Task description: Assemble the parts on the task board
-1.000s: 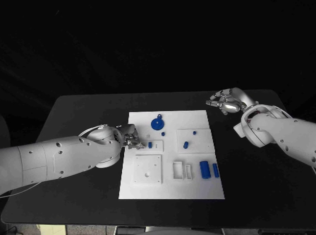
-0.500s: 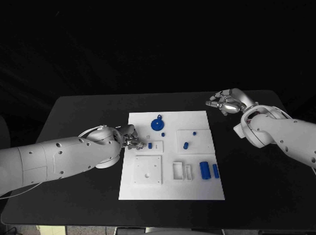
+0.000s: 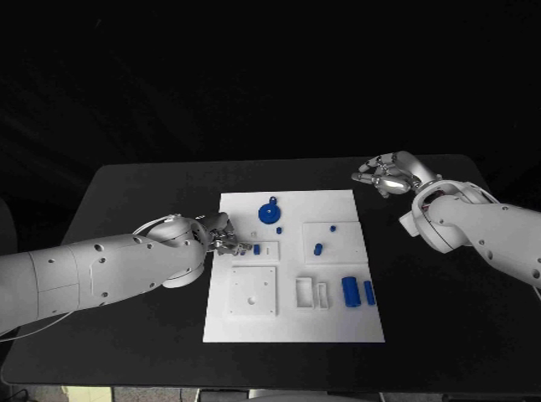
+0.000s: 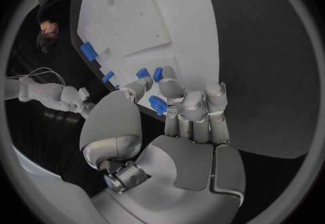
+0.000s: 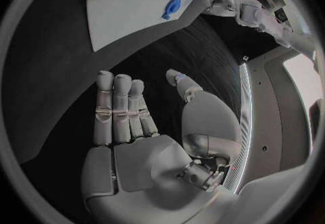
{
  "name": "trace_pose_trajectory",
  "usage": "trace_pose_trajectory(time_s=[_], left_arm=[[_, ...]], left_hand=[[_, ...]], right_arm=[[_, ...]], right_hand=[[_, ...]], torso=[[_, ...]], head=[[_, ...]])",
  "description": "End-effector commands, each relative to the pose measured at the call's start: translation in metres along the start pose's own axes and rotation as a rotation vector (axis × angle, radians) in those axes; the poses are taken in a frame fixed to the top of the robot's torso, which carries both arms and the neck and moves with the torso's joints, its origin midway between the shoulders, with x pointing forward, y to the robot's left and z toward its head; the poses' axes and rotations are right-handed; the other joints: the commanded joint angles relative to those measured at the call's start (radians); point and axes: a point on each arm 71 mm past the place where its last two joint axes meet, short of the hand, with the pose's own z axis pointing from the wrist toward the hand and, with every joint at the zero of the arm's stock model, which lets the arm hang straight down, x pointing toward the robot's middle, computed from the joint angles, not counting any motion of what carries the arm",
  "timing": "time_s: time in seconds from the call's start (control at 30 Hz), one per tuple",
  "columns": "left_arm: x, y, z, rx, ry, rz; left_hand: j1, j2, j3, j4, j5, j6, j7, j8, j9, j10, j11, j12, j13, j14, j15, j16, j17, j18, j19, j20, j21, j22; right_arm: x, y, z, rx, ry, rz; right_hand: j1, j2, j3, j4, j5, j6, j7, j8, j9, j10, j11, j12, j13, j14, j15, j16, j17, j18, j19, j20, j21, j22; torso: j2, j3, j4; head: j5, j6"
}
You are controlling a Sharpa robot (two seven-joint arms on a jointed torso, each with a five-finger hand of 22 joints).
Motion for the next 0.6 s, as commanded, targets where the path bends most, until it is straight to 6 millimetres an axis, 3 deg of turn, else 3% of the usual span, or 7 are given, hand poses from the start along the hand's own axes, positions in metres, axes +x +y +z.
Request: trace_pose_trajectory(time_s=[0.03, 0.1, 0.17, 0.3, 0.47, 0.53, 0.6], left_arm=[[0.000, -0.001, 0.000, 0.005, -0.003, -0.017], [-0.001, 0.000, 0.000, 0.004, -0.005, -0.021], [-0.001, 0.000, 0.000, 0.003, -0.006, -0.022], [-0.002, 0.002, 0.000, -0.002, -0.015, -0.029], [-0.008, 0.009, -0.001, -0.006, -0.044, -0.125], [-0.009, 0.010, -0.001, -0.005, -0.050, -0.161], [-0.015, 0.010, 0.000, 0.000, -0.063, -0.247]], left_hand=[[-0.001, -0.011, -0.003, 0.011, -0.010, -0.010, 0.001, -0.001, 0.002, -0.004, 0.004, -0.005, 0.002, -0.006, 0.001, -0.004, -0.001, 0.021, -0.004, -0.111, -0.005, 0.000], [0.006, -0.015, -0.015, 0.036, -0.069, -0.011, -0.001, -0.001, 0.004, -0.005, 0.004, -0.005, 0.003, -0.008, 0.000, -0.005, 0.000, 0.023, -0.007, -0.111, -0.005, 0.000], [0.010, -0.017, -0.026, 0.060, -0.097, -0.011, -0.001, -0.002, 0.005, -0.006, 0.003, -0.005, 0.003, -0.008, 0.000, -0.005, 0.000, 0.024, -0.010, -0.112, -0.006, 0.000], [0.016, -0.016, -0.029, 0.073, -0.101, -0.011, -0.001, -0.002, 0.005, -0.006, 0.003, -0.005, 0.004, -0.008, -0.001, -0.005, 0.000, 0.025, -0.010, -0.112, -0.006, 0.000], [0.033, -0.018, -0.043, 0.136, -0.105, -0.017, 0.001, -0.006, 0.006, -0.012, 0.005, -0.012, 0.002, -0.014, 0.001, -0.011, -0.003, 0.026, -0.014, -0.110, -0.008, -0.001], [0.019, -0.018, -0.052, 0.142, -0.109, -0.024, 0.004, -0.010, 0.005, -0.020, 0.008, -0.020, -0.002, -0.020, 0.004, -0.020, -0.007, 0.025, -0.020, -0.108, -0.014, -0.003], [-0.022, -0.019, -0.061, 0.142, -0.134, -0.045, 0.010, -0.023, 0.000, -0.035, 0.012, -0.033, -0.009, -0.032, 0.007, -0.034, -0.013, 0.023, -0.030, -0.106, -0.025, -0.008]], right_arm=[[0.002, 0.002, 0.000, -0.012, 0.013, 0.000], [0.002, 0.002, 0.000, -0.013, 0.013, 0.000], [0.002, 0.002, 0.000, -0.012, 0.013, 0.000], [0.002, 0.002, 0.000, -0.012, 0.012, 0.000], [0.002, 0.001, 0.000, -0.012, 0.011, -0.001], [0.002, 0.001, 0.000, -0.011, 0.011, -0.001], [0.002, 0.001, 0.000, -0.011, 0.011, -0.001]], right_hand=[[-0.009, 0.000, -0.001, -0.003, 0.006, -0.001, 0.006, 0.006, -0.001, -0.008, -0.002, 0.005, -0.002, 0.010, -0.001, -0.007, 0.001, 0.069, 0.009, -0.001, -0.005, 0.001], [-0.009, 0.000, -0.001, -0.003, 0.006, -0.001, 0.006, 0.006, -0.001, -0.008, -0.002, 0.005, -0.002, 0.010, -0.001, -0.007, 0.001, 0.069, 0.009, -0.001, -0.006, 0.001], [-0.009, 0.000, -0.001, -0.003, 0.006, -0.001, 0.006, 0.006, -0.001, -0.009, -0.002, 0.005, -0.002, 0.010, -0.001, -0.007, 0.001, 0.069, 0.009, -0.001, -0.006, 0.001], [-0.009, 0.000, -0.001, -0.003, 0.006, -0.001, 0.006, 0.006, -0.001, -0.009, -0.002, 0.005, -0.002, 0.010, -0.001, -0.007, 0.001, 0.069, 0.009, -0.001, -0.006, 0.001], [-0.010, 0.000, -0.001, -0.003, 0.006, -0.001, 0.006, 0.006, -0.002, -0.009, -0.002, 0.005, -0.002, 0.010, 0.000, -0.007, 0.002, 0.069, 0.009, -0.001, -0.006, 0.001], [-0.010, 0.000, -0.001, -0.003, 0.006, -0.001, 0.006, 0.006, -0.002, -0.009, -0.002, 0.005, -0.002, 0.010, 0.000, -0.007, 0.002, 0.069, 0.009, -0.001, -0.006, 0.001], [-0.010, 0.000, -0.001, -0.003, 0.007, -0.002, 0.006, 0.006, -0.002, -0.009, -0.002, 0.005, -0.002, 0.010, 0.000, -0.007, 0.002, 0.069, 0.009, -0.001, -0.006, 0.001]], torso=[[0.000, 0.0003, 0.0004], [0.000, 0.0005, 0.0002], [0.000, 0.0005, 0.0000], [0.000, 0.0004, -0.0002], [0.001, 0.0004, -0.0016], [0.000, 0.0002, -0.0019], [0.000, 0.0002, -0.0015]], head=[[0.000, 0.000], [0.000, 0.000], [0.000, 0.001], [0.000, 0.002], [0.000, 0.007], [-0.002, 0.009], [-0.002, 0.010]])
